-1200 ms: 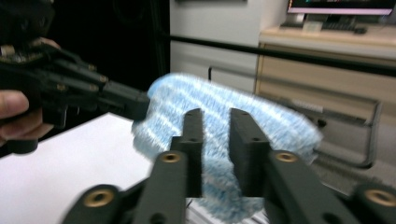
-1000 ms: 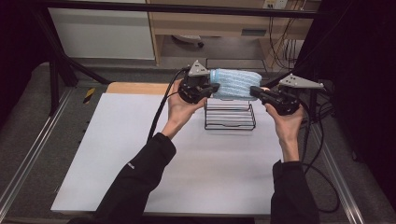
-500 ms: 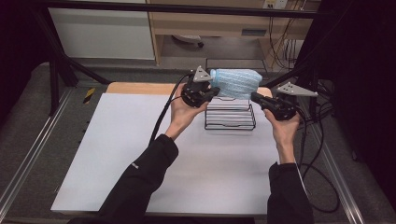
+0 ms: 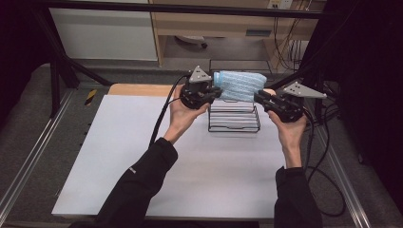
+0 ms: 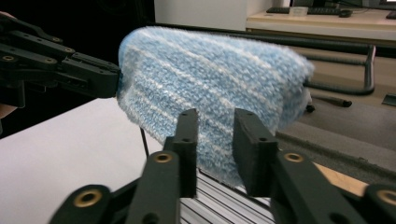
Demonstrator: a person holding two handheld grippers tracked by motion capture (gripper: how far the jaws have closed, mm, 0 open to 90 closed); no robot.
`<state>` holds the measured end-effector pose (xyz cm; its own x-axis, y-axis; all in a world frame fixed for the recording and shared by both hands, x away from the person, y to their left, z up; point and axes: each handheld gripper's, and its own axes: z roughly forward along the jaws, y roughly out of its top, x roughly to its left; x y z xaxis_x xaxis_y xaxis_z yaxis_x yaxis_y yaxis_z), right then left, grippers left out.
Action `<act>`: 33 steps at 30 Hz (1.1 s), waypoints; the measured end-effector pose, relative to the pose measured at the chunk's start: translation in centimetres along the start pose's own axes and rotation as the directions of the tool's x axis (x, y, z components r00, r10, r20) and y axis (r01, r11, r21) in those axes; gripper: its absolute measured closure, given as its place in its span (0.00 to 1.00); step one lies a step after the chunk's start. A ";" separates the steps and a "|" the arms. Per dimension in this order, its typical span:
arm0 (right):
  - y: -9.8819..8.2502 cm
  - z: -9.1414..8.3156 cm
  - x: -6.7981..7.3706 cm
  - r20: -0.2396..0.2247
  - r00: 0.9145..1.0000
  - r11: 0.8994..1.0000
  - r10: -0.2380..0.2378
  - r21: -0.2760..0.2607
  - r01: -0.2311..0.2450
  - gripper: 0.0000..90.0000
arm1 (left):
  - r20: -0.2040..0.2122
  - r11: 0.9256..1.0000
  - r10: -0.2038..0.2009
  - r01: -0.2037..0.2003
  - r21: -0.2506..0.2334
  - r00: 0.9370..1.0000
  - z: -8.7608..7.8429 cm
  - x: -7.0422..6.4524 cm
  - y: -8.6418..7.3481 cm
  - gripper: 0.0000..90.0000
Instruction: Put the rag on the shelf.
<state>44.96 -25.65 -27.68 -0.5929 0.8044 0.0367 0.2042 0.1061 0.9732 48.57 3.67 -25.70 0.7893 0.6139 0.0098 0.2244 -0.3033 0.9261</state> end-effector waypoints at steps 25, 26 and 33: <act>2.1 -2.4 2.9 0.001 1.000 1.000 0.011 0.011 -0.011 0.14 | -0.034 0.998 -0.012 0.014 0.061 0.999 -8.0 2.1 -4.3 0.34; 1.9 -2.5 3.1 -0.004 1.000 1.000 0.009 0.016 -0.009 0.13 | -0.038 0.998 -0.014 0.016 0.065 0.999 -8.4 2.3 -4.9 0.33; -0.5 -2.6 4.5 -0.041 0.999 0.998 0.021 0.055 -0.019 0.07 | -0.065 0.995 -0.057 0.062 0.073 0.996 -10.6 2.9 -8.8 0.20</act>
<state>40.14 -23.59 -27.43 -0.6198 0.7819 0.0663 0.2576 0.1229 0.9584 42.83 15.89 -29.81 0.7363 0.6764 -0.0187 0.3141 -0.3172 0.8948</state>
